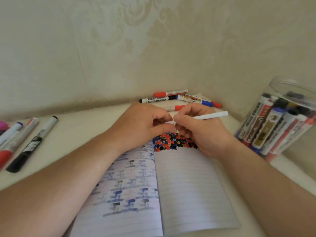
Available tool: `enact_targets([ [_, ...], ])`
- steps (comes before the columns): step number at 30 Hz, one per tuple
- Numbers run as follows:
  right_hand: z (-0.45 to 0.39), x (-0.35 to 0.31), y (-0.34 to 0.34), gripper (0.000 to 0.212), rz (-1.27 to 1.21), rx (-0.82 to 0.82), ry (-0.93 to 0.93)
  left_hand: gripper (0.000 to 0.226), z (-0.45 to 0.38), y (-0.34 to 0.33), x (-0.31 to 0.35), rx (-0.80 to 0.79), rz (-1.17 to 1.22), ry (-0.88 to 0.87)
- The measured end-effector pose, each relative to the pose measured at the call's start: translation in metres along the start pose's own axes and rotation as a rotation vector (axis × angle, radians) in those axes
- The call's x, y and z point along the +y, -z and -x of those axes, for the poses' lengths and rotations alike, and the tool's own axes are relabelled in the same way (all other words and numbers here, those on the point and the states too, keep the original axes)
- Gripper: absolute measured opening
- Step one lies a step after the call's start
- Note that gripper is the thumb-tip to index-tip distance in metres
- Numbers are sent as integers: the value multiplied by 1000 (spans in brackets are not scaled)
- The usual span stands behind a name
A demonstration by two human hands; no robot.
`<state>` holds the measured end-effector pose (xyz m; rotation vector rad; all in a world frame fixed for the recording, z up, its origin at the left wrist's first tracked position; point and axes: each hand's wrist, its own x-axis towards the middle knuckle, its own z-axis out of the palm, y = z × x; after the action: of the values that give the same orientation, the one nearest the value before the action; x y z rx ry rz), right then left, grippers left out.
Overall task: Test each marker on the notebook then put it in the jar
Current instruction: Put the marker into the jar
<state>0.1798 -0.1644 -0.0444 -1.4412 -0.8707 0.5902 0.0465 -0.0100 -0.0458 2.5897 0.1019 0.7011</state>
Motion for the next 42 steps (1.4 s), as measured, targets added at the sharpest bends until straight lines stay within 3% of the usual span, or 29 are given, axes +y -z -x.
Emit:
enact_targets([
  [4,2,-2,6,23,-20,-66,2,31,0,-4,-2,-77,-31,-67],
  [8,0,-6,20,20,-108,-80,52,34,2,-2,-6,-188,-23,44],
  [12,-2,-12,32,21,-198,-2,22,34,4,5,-15,-175,47,147],
  [16,6,-18,22,23,-128,-88,22,27,2,2,-5,-191,112,171],
  [26,23,-36,17,34,190,-120,-147,26,5,2,1,-290,241,202],
  [29,28,-23,17,27,378,-41,-135,27,5,2,0,-292,267,216],
  [33,34,-6,16,31,374,80,-151,29,5,2,1,-294,290,217],
  [39,36,-4,10,31,433,94,-153,29,4,2,0,-294,319,228],
  [42,35,-4,11,28,438,90,-159,30,3,1,-2,-312,466,241],
])
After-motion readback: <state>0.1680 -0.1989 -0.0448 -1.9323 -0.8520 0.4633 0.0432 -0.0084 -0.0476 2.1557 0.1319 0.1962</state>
